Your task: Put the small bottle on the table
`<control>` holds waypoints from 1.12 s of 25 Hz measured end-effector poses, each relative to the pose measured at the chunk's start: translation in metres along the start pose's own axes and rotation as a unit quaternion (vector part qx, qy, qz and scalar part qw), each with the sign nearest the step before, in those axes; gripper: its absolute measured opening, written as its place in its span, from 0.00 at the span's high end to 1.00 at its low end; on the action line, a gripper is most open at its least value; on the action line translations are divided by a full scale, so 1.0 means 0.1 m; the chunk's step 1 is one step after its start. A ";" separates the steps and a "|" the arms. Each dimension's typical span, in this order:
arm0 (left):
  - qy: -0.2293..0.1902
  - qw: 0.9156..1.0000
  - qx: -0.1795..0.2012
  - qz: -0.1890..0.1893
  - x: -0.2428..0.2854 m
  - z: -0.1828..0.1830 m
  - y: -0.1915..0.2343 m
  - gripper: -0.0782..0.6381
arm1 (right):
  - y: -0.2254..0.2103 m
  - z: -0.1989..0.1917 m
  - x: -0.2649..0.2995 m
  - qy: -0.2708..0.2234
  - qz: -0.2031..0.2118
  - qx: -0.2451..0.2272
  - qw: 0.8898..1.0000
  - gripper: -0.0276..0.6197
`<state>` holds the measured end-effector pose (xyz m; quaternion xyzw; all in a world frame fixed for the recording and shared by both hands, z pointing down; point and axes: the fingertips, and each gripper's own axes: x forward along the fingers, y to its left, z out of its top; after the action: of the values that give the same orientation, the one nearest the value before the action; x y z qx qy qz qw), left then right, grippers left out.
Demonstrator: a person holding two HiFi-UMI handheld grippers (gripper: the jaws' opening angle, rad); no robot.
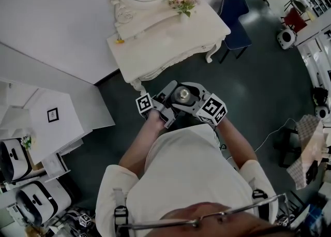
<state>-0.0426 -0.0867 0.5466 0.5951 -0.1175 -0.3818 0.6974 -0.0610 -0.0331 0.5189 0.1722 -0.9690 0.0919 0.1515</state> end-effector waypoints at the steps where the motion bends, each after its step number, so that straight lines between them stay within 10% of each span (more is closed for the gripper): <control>1: -0.001 1.000 -0.001 0.001 0.02 0.02 0.02 0.45 | -0.03 -0.01 0.01 0.001 0.001 0.001 1.000 0.42; 28: -0.100 0.995 0.020 -0.008 1.60 1.27 0.36 0.45 | -2.05 0.14 0.17 0.025 0.114 -0.023 0.993 0.43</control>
<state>0.0017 -0.2878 0.5666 0.5687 -0.1899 -0.4423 0.6670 -0.0060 -0.2314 0.5371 0.0545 -0.9800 0.0909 0.1683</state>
